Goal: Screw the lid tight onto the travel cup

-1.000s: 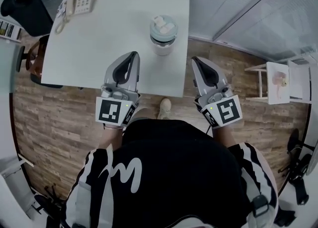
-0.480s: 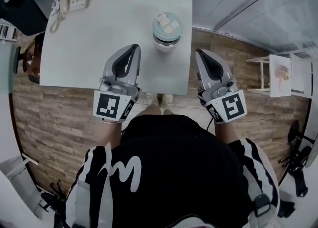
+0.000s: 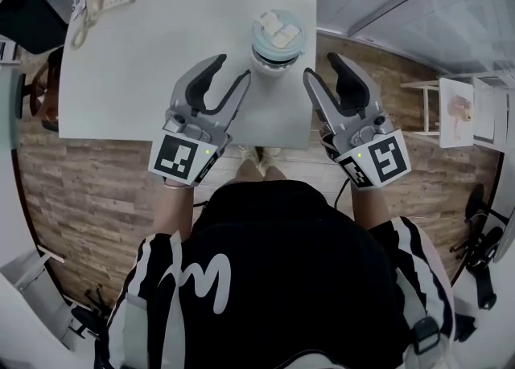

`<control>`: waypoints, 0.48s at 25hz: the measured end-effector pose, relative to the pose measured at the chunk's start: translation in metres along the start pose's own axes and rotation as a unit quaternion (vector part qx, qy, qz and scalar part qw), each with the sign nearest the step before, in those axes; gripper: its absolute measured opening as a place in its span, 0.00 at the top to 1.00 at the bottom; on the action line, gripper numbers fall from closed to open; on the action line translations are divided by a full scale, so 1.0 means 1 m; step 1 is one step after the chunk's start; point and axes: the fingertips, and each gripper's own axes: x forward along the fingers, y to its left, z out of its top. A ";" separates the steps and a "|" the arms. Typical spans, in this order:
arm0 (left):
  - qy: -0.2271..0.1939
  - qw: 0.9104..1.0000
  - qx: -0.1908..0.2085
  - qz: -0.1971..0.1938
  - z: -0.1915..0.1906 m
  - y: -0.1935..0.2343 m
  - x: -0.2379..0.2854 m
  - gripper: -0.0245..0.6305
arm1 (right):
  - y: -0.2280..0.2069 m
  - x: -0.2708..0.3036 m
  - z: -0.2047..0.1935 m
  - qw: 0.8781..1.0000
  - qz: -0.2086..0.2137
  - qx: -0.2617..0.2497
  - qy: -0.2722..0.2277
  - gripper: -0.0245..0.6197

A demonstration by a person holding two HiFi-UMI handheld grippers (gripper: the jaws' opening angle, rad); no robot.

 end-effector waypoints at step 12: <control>0.036 0.997 0.004 -0.069 -0.044 -0.014 0.042 0.36 | -0.007 0.061 -0.008 0.993 0.073 0.082 0.046 0.36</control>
